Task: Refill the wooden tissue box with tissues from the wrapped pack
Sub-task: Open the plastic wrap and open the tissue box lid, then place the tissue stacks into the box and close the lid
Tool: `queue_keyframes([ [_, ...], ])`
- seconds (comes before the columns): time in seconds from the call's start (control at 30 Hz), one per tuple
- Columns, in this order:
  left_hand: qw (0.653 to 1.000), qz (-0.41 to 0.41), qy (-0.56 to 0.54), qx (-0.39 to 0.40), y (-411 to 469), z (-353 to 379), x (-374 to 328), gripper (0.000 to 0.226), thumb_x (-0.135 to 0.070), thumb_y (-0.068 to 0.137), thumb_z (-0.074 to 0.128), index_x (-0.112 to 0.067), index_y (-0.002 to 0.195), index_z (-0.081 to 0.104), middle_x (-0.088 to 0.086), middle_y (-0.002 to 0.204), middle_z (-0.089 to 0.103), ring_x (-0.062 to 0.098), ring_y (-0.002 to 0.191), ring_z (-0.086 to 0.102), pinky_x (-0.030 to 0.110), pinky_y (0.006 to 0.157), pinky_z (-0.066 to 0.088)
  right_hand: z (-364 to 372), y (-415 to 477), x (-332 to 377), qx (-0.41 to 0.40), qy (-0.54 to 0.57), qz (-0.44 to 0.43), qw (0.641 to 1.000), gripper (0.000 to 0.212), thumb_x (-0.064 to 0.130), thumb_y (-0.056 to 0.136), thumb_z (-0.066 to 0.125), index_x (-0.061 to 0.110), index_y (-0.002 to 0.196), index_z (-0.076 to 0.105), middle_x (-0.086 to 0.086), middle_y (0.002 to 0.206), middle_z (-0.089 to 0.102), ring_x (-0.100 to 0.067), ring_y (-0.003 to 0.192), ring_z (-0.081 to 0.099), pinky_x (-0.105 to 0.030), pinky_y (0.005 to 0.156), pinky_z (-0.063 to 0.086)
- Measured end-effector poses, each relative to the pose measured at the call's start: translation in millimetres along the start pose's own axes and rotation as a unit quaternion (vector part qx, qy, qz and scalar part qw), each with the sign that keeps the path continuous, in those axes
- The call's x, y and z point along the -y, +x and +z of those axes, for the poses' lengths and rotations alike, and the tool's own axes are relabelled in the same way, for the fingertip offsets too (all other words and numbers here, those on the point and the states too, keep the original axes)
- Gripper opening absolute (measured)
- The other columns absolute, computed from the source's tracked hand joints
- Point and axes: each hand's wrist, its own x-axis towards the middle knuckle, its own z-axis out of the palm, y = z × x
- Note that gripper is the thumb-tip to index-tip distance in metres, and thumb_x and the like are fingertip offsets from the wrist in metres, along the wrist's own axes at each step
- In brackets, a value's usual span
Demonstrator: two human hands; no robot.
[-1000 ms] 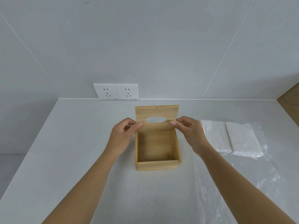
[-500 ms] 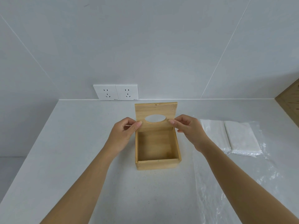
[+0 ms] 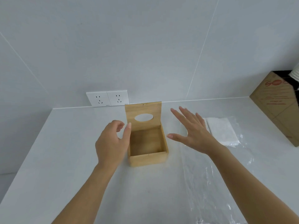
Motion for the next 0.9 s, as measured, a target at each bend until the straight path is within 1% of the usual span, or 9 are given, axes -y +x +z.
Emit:
queue_keyframes([
  [0.07, 0.991, 0.129, -0.019, -0.012, -19, 2, -16, 0.037, -0.043, 0.086, 0.050, -0.014, 0.105, 0.064, -0.002, 0.107, 0.066, 0.017, 0.102, 0.059, 0.030, 0.081, 0.046, -2, -12, -1, -0.013, -0.038, -0.004, 0.999, 0.083, 0.079, 0.071, 0.033, 0.050, 0.141, -0.001, 0.003, 0.160, 0.004, -0.013, 0.146, -0.002, -0.041, 0.117, -0.006],
  [0.13, 0.965, 0.258, -0.033, 0.014, -34, 9, -28, 0.047, -0.040, 0.083, 0.055, -0.010, 0.118, 0.061, 0.005, 0.124, 0.061, 0.019, 0.118, 0.054, 0.034, 0.096, 0.043, -2, -23, -5, -0.028, -0.057, -0.002, 0.998, 0.082, 0.080, 0.072, 0.031, 0.052, 0.140, -0.005, 0.003, 0.160, 0.001, -0.014, 0.146, -0.004, -0.042, 0.116, -0.007],
  [0.23, 0.923, 0.375, -0.023, 0.083, -57, 29, -41, 0.058, -0.042, 0.083, 0.059, -0.011, 0.131, 0.051, 0.012, 0.139, 0.049, 0.027, 0.132, 0.042, 0.050, 0.105, 0.037, -3, -41, -17, -0.045, -0.080, 0.011, 0.996, 0.084, 0.083, 0.070, 0.026, 0.051, 0.141, -0.006, 0.003, 0.160, -0.002, -0.015, 0.146, -0.004, -0.043, 0.116, -0.007],
  [0.33, 0.907, 0.392, 0.003, 0.153, -77, 51, -54, 0.064, -0.054, 0.086, 0.051, -0.022, 0.139, 0.039, 0.008, 0.147, 0.039, 0.025, 0.138, 0.033, 0.052, 0.109, 0.032, -6, -60, -34, -0.047, -0.097, 0.028, 0.994, 0.085, 0.087, 0.069, 0.018, 0.050, 0.141, -0.007, 0.003, 0.159, -0.004, -0.016, 0.146, -0.005, -0.043, 0.116, -0.008],
  [0.43, 0.905, 0.374, 0.039, 0.201, -90, 72, -64, 0.066, -0.060, 0.086, 0.045, -0.028, 0.142, 0.031, 0.004, 0.151, 0.032, 0.023, 0.141, 0.026, 0.050, 0.111, 0.029, -11, -78, -56, -0.039, -0.111, 0.045, 0.992, 0.085, 0.088, 0.067, 0.010, 0.051, 0.140, -0.012, 0.005, 0.157, -0.010, -0.016, 0.145, -0.009, -0.043, 0.115, -0.012],
  [0.53, 0.908, 0.345, 0.056, 0.231, -99, 93, -76, 0.068, -0.063, 0.086, 0.041, -0.032, 0.144, 0.023, 0.002, 0.154, 0.026, 0.020, 0.143, 0.021, 0.047, 0.114, 0.023, -21, -98, -84, -0.037, -0.110, 0.068, 0.991, 0.084, 0.088, 0.067, 0.011, 0.052, 0.138, -0.014, 0.009, 0.154, -0.013, -0.012, 0.143, -0.013, -0.043, 0.115, -0.012],
  [0.7, 0.896, 0.345, 0.076, 0.270, -117, 126, -93, 0.069, -0.066, 0.086, 0.036, -0.035, 0.144, 0.019, -0.001, 0.155, 0.020, 0.017, 0.144, 0.014, 0.041, 0.117, 0.013, -35, -128, -128, -0.024, -0.113, 0.103, 0.988, 0.085, 0.087, 0.068, 0.013, 0.050, 0.139, -0.014, 0.002, 0.159, -0.005, -0.020, 0.146, -0.007, -0.043, 0.116, -0.010],
  [0.83, 0.855, 0.361, 0.141, 0.344, -132, 154, -93, 0.075, -0.075, 0.080, 0.028, -0.047, 0.141, -0.005, -0.012, 0.154, -0.008, 0.011, 0.144, -0.014, 0.035, 0.117, -0.010, -38, -142, -154, -0.009, -0.105, 0.116, 0.988, 0.085, 0.086, 0.068, 0.014, 0.049, 0.139, -0.015, 0.000, 0.160, -0.002, -0.019, 0.146, -0.007, -0.042, 0.116, -0.010],
  [0.9, 0.831, 0.372, 0.164, 0.380, -142, 167, -91, 0.080, -0.077, 0.077, 0.029, -0.048, 0.142, -0.006, -0.013, 0.153, -0.015, 0.010, 0.139, -0.027, 0.034, 0.114, -0.017, -38, -148, -165, -0.001, -0.100, 0.116, 0.988, 0.085, 0.087, 0.068, 0.013, 0.049, 0.139, -0.016, -0.001, 0.160, -0.002, -0.019, 0.146, -0.006, -0.041, 0.115, -0.010],
])
